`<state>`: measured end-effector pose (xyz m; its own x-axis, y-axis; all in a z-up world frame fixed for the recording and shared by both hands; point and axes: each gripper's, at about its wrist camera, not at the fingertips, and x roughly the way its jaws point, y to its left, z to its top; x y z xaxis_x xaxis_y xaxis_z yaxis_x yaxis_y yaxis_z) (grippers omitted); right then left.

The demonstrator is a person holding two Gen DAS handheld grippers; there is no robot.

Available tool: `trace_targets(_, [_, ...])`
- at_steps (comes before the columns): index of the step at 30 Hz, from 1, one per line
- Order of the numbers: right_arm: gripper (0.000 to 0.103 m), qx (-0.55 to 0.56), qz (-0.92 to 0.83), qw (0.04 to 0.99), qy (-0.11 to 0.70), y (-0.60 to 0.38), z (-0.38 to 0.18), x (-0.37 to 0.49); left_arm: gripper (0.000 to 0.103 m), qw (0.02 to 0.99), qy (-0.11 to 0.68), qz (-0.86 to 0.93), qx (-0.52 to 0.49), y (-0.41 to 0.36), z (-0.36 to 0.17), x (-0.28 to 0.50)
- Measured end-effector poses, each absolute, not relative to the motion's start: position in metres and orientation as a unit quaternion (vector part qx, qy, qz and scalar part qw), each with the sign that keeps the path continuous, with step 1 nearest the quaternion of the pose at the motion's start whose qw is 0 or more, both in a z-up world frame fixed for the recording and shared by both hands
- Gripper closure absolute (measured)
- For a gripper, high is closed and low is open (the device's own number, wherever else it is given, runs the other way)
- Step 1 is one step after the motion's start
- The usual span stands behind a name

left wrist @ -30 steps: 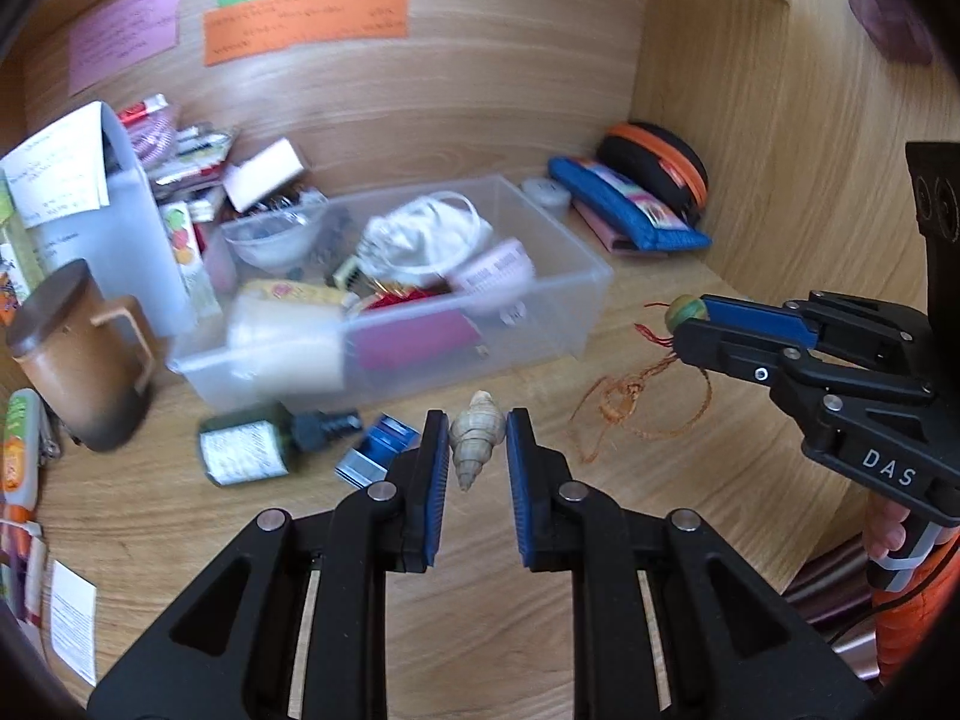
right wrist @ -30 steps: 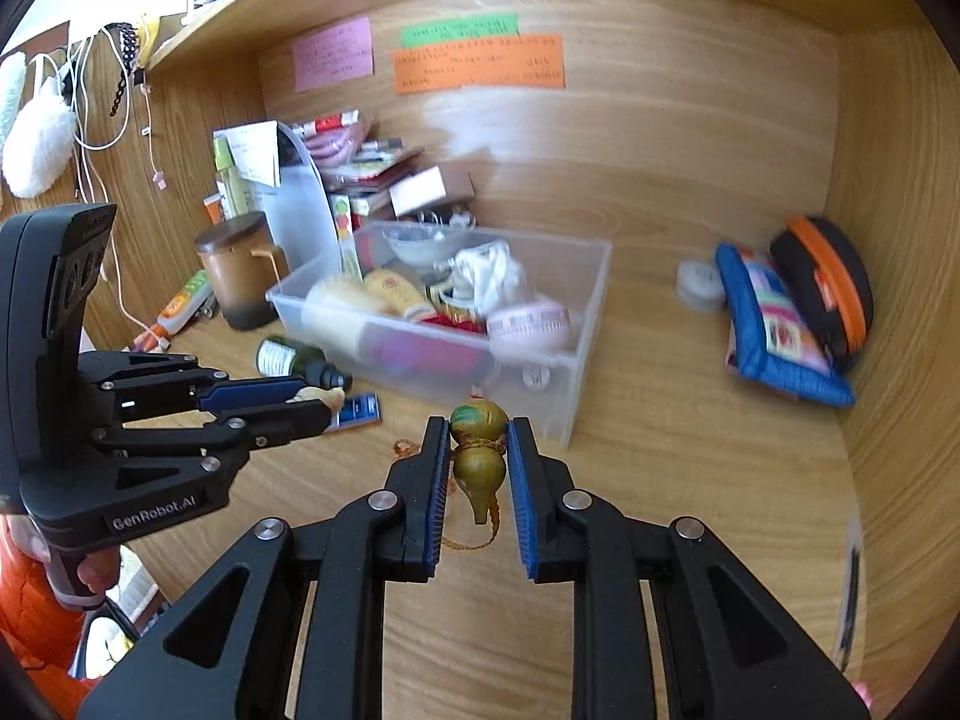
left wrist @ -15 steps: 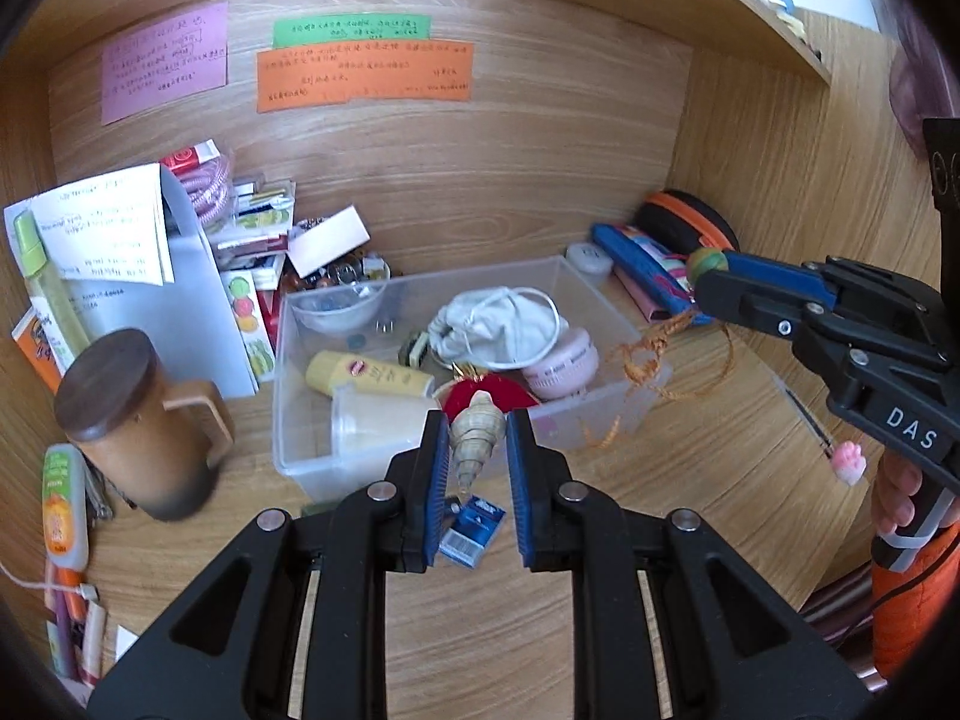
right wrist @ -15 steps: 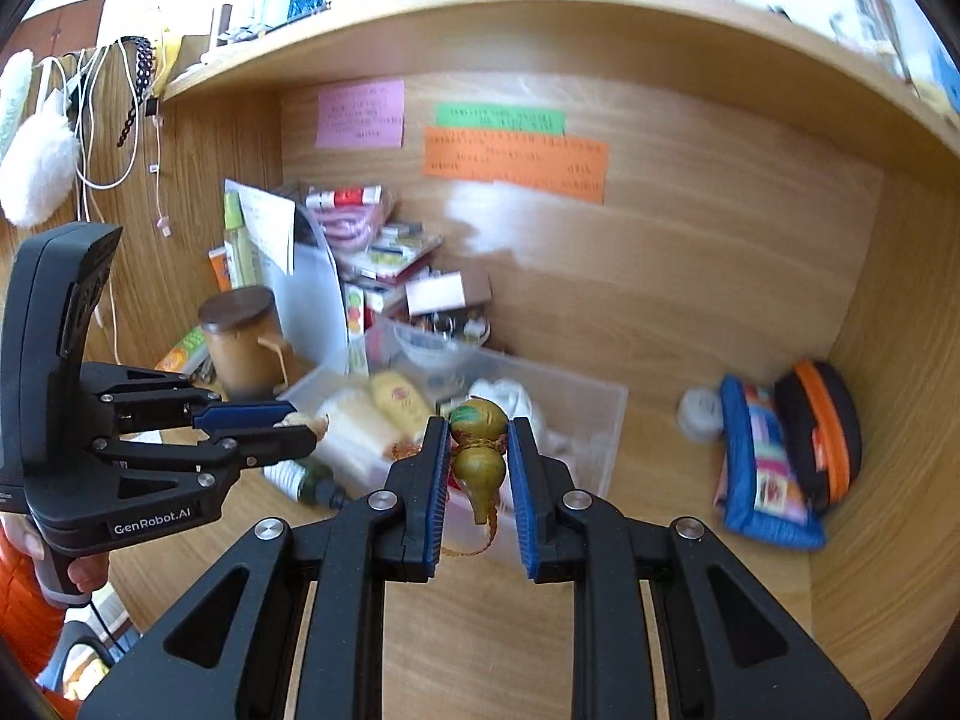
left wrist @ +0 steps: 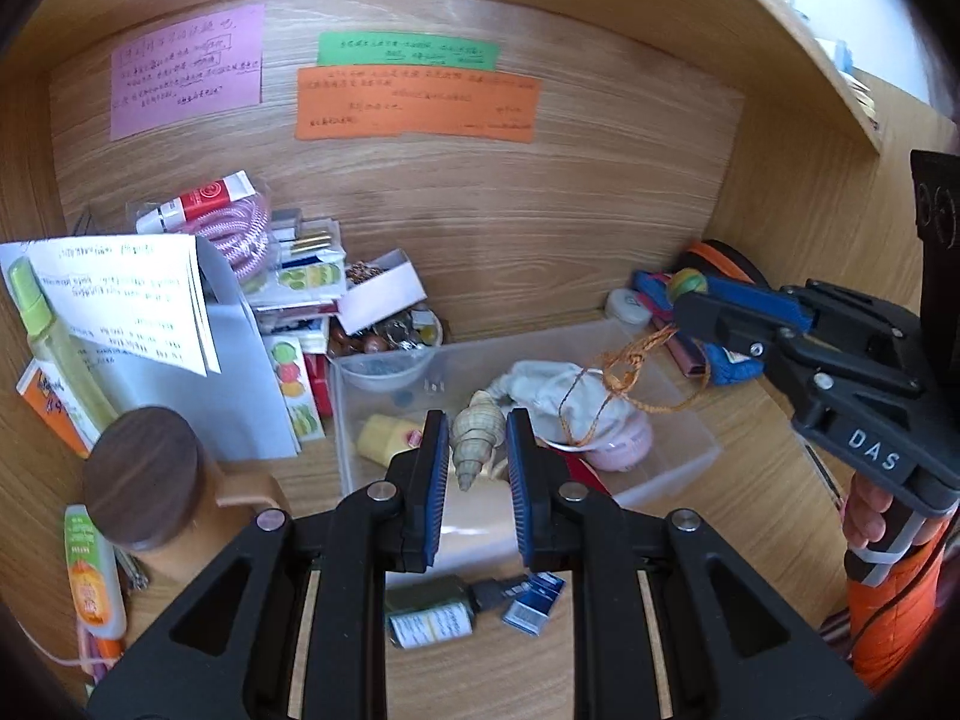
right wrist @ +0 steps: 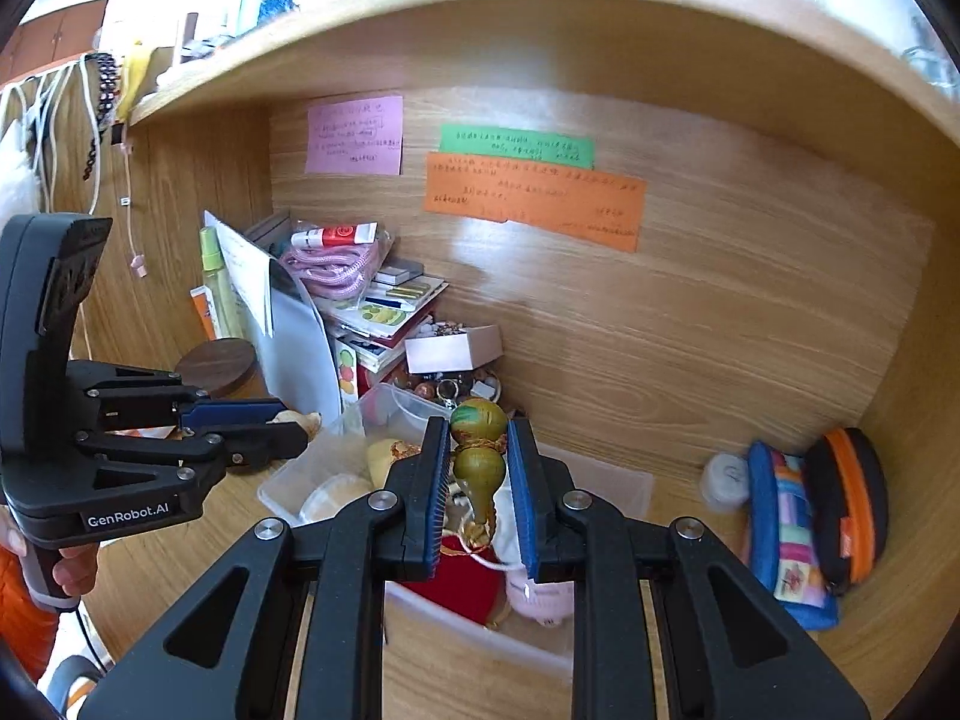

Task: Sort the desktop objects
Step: 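Carry the shell ornament into the clear box and open both tools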

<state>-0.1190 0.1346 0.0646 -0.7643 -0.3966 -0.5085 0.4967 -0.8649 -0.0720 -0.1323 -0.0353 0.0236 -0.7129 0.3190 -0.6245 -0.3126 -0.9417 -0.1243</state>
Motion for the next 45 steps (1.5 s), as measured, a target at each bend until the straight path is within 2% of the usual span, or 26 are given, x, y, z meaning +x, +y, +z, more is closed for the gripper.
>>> trace_targets(24, [0.085,0.366,-0.889,0.248,0.119,0.092,-0.025,-0.215,0.085,0.161,0.001,0.886,-0.436,-0.038,-0.059,-0.227])
trace_targets(40, [0.085,0.376,-0.881,0.244,0.15,0.085,-0.043,-0.216,0.084,0.134,0.04,0.891,-0.433,-0.018,-0.072,-0.232])
trace_targets(42, [0.082,0.375,-0.882,0.242,0.152,0.085,-0.042,-0.216,0.083,0.135,0.045,0.891,-0.432,-0.017,-0.072,-0.231])
trace_targets(44, [0.069,0.371,-0.884,0.24,0.155,0.087,-0.04,-0.215,0.082,0.134,0.049,0.892,-0.429,-0.017,-0.072,-0.229])
trace_targets(45, [0.067,0.368,-0.886,0.236,0.156,0.087,-0.039,-0.216,0.081,0.133,0.05,0.893,-0.428,-0.017,-0.071,-0.228])
